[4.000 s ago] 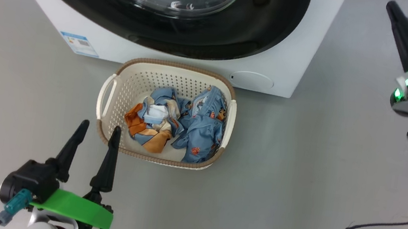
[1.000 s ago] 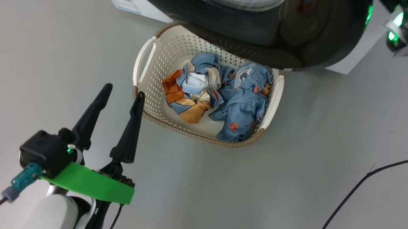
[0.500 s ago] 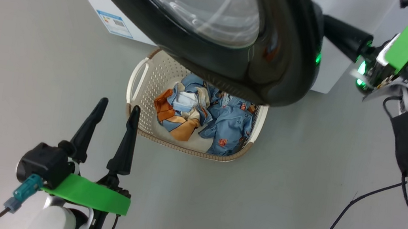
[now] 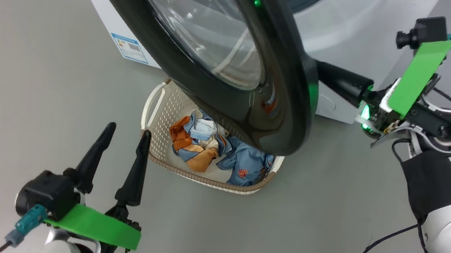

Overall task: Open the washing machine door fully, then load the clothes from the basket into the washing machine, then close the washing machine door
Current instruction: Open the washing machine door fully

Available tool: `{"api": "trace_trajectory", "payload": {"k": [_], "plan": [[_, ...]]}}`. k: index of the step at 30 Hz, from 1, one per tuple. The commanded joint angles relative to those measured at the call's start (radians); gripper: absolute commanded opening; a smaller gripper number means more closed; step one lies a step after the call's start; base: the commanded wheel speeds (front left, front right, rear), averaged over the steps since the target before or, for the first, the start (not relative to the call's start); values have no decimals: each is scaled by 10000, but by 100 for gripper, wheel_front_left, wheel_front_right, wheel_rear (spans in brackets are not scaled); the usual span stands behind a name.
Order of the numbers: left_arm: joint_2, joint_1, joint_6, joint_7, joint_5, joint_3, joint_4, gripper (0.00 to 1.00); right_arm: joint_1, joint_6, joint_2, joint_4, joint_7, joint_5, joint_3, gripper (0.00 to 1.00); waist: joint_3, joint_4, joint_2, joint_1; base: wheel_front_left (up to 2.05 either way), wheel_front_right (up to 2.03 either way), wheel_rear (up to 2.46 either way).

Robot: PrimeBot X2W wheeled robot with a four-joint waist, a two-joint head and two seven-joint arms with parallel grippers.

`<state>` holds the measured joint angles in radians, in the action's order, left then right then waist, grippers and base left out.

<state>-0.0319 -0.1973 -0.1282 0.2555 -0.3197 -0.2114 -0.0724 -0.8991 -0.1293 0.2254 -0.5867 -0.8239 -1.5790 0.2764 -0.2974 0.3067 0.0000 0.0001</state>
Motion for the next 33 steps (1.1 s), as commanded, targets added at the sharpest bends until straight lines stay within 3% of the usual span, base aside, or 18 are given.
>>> {"api": "trace_trajectory", "payload": {"k": [1, 33], "plan": [[-183, 86, -25, 63, 139, 396, 182, 100, 192, -14, -269, 385, -120, -93, 207, 0, 99, 11, 0, 0, 0, 0, 0], [-183, 637, -25, 63, 234, 334, 115, 100, 1950, -14, -1227, 1345, -789, -183, 993, 0, 980, 515, 0, 0, 0, 0, 0]]}}
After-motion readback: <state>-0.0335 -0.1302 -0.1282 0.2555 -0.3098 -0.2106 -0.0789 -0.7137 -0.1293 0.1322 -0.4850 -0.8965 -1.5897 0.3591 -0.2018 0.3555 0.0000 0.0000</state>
